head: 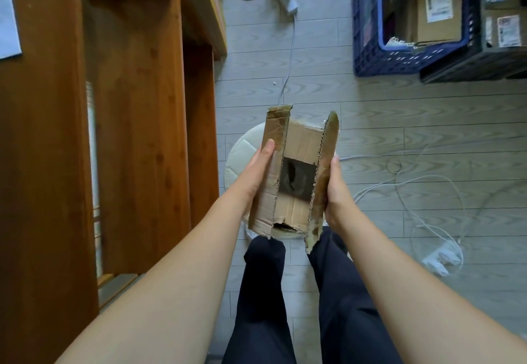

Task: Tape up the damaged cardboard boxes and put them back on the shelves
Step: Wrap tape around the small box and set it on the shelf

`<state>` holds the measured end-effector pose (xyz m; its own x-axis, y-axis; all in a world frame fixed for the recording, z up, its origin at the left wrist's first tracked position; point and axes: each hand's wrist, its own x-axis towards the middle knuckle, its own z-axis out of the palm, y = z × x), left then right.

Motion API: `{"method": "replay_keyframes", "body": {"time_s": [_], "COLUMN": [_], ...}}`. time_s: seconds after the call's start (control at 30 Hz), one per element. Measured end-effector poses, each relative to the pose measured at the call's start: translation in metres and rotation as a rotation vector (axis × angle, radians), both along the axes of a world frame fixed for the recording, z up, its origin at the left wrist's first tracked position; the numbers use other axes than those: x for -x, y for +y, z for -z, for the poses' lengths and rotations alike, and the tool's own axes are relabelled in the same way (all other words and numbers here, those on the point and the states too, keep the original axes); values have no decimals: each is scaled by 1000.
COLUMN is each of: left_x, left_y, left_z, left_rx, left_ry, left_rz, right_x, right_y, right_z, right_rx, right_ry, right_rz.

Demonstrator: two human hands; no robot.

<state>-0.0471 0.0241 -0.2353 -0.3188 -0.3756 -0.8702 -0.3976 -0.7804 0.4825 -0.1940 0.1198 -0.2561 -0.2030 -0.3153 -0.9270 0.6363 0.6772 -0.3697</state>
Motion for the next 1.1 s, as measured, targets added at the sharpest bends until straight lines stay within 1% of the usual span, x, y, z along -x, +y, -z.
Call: {"method": "replay_keyframes", "body": {"time_s": [0.03, 0.07, 0.17, 0.23, 0.37, 0.53, 0.7, 0.8, 1.0, 1.1], "left_x": [1, 2, 5, 8, 20, 47, 90, 120, 189, 223], "left_y": [-2, -3, -13, -22, -42, -61, -78, -89, -107, -111], "left_z": [-1, -4, -26, -49, -118, -212, -284, -315, -362, -377], "left_rx": [-15, -22, 18, 18, -25, -2, 49, 82, 173, 202], "left_ry": [7, 12, 20, 33, 69, 164, 205, 214, 184, 169], "left_rz": [-12, -19, -47, -43, -63, -108, -139, -157, -252, -336], "right_x": [-1, -1, 4, 9, 26, 55, 102, 137, 214, 251], "right_y": [-2, -5, -19, -31, -57, -76, -98, -115, -157, -176], "right_z": [-1, -3, -24, -47, -118, -208, -282, -309, -354, -381], "right_rx": [-5, 7, 48, 59, 80, 161, 255, 308, 276, 272], "right_ry": [-25, -12, 107, 99, 37, 15, 71, 39, 21, 39], "right_rz": [12, 11, 0, -32, -95, -63, -108, -148, -270, -337]}}
